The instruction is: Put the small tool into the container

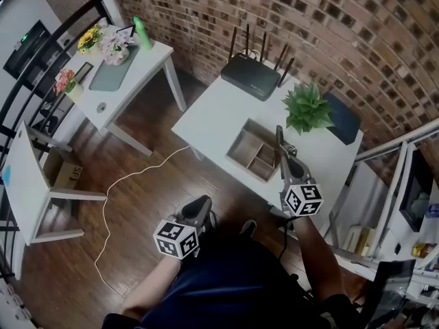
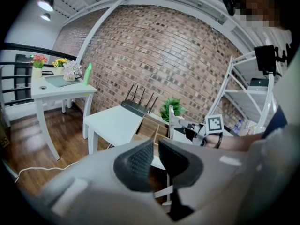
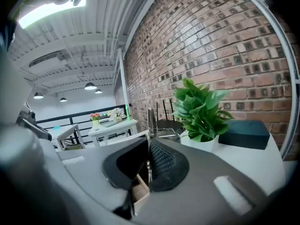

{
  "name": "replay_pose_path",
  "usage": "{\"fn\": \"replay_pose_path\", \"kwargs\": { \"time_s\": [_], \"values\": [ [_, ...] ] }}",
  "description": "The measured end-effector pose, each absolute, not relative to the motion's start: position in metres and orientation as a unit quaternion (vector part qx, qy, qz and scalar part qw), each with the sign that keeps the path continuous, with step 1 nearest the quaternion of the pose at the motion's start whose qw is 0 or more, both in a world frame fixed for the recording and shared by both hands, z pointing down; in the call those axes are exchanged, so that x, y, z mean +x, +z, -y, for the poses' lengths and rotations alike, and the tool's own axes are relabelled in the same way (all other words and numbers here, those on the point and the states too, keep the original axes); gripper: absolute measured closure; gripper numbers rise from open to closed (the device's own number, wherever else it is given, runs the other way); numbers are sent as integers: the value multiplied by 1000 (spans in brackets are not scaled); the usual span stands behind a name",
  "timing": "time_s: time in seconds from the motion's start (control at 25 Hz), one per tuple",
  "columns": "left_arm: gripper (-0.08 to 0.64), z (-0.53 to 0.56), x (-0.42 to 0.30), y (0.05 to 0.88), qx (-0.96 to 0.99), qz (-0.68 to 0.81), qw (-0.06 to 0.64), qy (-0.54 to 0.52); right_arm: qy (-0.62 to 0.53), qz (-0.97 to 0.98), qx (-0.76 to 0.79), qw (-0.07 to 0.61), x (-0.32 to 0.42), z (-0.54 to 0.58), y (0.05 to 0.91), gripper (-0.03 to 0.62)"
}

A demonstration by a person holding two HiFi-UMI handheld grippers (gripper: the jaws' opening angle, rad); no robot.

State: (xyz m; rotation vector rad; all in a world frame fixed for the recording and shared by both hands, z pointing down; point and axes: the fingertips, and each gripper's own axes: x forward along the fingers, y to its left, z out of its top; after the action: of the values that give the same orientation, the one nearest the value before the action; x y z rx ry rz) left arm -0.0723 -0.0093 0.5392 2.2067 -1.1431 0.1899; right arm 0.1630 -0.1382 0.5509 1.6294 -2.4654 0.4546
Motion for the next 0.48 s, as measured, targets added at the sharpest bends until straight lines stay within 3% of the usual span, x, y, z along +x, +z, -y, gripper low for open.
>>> {"fn": "replay_pose_path", "kwargs": {
  "time_s": [0.48],
  "values": [
    [532,10,-67,543,840,429,324,73,138,819,537,145,154,140,589,581]
  ]
}}
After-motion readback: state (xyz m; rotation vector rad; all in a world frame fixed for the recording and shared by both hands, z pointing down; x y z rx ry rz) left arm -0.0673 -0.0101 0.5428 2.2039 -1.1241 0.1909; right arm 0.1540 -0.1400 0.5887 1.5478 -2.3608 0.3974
